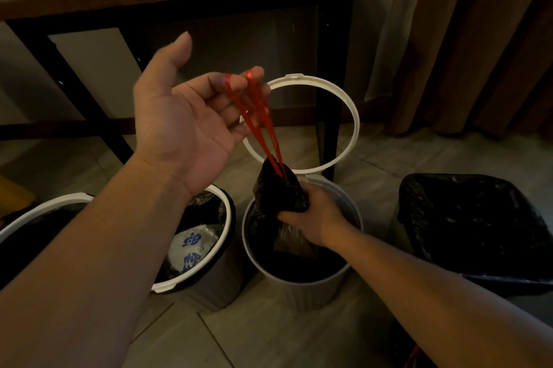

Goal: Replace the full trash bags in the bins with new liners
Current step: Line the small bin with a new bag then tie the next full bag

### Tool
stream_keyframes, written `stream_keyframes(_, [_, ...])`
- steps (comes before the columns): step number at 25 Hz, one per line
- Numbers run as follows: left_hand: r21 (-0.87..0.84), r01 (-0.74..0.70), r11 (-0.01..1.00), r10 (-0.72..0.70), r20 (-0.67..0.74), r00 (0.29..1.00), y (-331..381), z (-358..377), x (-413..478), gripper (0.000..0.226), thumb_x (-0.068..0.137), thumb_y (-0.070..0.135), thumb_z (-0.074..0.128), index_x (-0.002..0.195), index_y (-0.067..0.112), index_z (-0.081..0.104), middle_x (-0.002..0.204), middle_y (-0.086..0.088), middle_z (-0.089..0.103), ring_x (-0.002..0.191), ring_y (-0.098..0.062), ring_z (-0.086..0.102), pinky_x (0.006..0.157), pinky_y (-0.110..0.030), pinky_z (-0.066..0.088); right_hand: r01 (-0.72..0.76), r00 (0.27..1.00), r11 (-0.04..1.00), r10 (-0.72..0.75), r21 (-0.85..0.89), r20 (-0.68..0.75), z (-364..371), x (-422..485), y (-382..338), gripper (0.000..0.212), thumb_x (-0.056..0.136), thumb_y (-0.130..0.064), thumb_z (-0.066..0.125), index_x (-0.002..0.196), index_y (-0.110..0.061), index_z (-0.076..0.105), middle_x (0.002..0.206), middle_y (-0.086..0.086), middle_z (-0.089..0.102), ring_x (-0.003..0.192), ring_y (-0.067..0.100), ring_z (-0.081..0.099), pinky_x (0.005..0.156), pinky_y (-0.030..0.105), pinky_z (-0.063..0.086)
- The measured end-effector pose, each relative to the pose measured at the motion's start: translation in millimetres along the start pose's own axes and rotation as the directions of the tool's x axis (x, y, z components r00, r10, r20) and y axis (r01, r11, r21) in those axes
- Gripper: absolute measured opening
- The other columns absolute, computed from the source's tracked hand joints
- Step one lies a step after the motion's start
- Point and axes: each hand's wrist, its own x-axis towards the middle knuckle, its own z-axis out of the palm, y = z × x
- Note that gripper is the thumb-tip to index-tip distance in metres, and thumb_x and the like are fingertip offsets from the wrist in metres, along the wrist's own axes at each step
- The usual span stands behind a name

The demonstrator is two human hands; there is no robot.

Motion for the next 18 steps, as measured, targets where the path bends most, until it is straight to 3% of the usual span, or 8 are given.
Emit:
stream_keyframes(3, [0.01,-0.061,0.998,0.061,-0.03,0.998,-3,8,-2,0.053,0.095,0.051,0.055,0.077,0.004,0.073,0.109,-0.022,0.077,0.113,-0.039,0.075,0.104,-0.055,0.055,0.008,1.0,0.998,-0.008,-0.055,-0.002,-1,1,10,0.018,0.085,-0.029,0.083,0.099,-0.035,0.075,0.097,-0.015,0.077,0.097,-0.003,0.067,0.099,0.039,0.054])
stream_keyframes(6, [-0.016,-0.073,0.997,0.072,-0.079,0.994,-5,14,-4,0.051,0.095,0.049,0.058,0.068,0.008,0.072,0.098,-0.018,0.078,0.098,-0.033,0.078,0.079,-0.043,0.062,0.04,0.999,0.997,-0.041,-0.068,-0.018,-4,-1,14,0.017,0.084,-0.034,0.077,0.1,-0.028,0.078,0.097,-0.009,0.079,0.101,0.008,0.071,0.099,0.048,0.057])
stream_keyframes(8, [-0.019,-0.07,0.997,0.068,-0.089,0.994,-7,15,-4,0.048,0.095,0.046,0.06,0.067,0.01,0.073,0.098,-0.016,0.079,0.096,-0.031,0.078,0.075,-0.039,0.061,0.032,0.999,0.995,-0.029,-0.09,0.034,-6,-4,12,0.022,0.08,-0.039,0.08,0.101,-0.033,0.076,0.099,-0.011,0.078,0.101,0.005,0.07,0.1,0.049,0.056])
stream_keyframes(9, [0.011,-0.064,0.998,0.065,-0.078,0.995,-9,15,-3,0.043,0.096,0.043,0.061,0.068,0.012,0.073,0.101,-0.015,0.079,0.098,-0.031,0.078,0.076,-0.039,0.061,0.017,0.995,0.994,-0.007,-0.104,0.099,-10,-6,8,0.034,0.074,-0.046,0.086,0.106,-0.041,0.073,0.103,-0.017,0.076,0.103,0.001,0.067,0.104,0.047,0.055])
stream_keyframes(11, [0.132,-0.038,0.991,0.046,-0.053,0.998,-15,15,0,0.028,0.097,0.031,0.063,0.076,0.014,0.071,0.104,-0.012,0.08,0.099,-0.029,0.078,0.078,-0.04,0.062,0.033,0.96,0.991,0.005,-0.131,0.281,-25,-8,-10,0.084,0.056,-0.066,0.095,0.13,-0.058,0.056,0.124,-0.024,0.068,0.119,-0.001,0.06,0.113,0.044,0.049])
stream_keyframes(13, [0.239,-0.009,0.971,0.018,-0.035,0.999,-24,13,1,0.016,0.099,0.022,0.064,0.088,0.013,0.072,0.106,-0.011,0.08,0.098,-0.028,0.079,0.083,-0.042,0.063,0.117,0.935,0.992,-0.092,-0.055,0.342,-47,-9,-42,0.115,0.053,-0.075,0.091,0.152,-0.053,0.037,0.143,-0.015,0.06,0.135,0.011,0.055,0.116,0.047,0.044])
stream_keyframes(15, [0.291,-0.006,0.957,0.013,-0.024,1.0,-30,11,2,0.013,0.099,0.019,0.065,0.097,0.01,0.073,0.109,-0.011,0.08,0.101,-0.029,0.079,0.084,-0.042,0.064,0.245,0.926,0.963,-0.266,0.111,0.269,-69,-12,-78,0.099,0.066,-0.065,0.088,0.151,-0.037,0.047,0.14,-0.004,0.064,0.132,0.018,0.06,0.112,0.052,0.049])
stream_keyframes(18, [0.322,-0.007,0.947,0.017,-0.028,0.999,-31,11,1,0.015,0.1,0.021,0.066,0.101,0.009,0.075,0.11,-0.013,0.08,0.102,-0.031,0.079,0.083,-0.043,0.065,0.431,0.891,0.891,-0.445,0.146,0.086,-86,-19,-113,0.042,0.085,-0.033,0.085,0.122,-0.018,0.072,0.116,0.005,0.077,0.111,0.023,0.074,0.098,0.053,0.059])
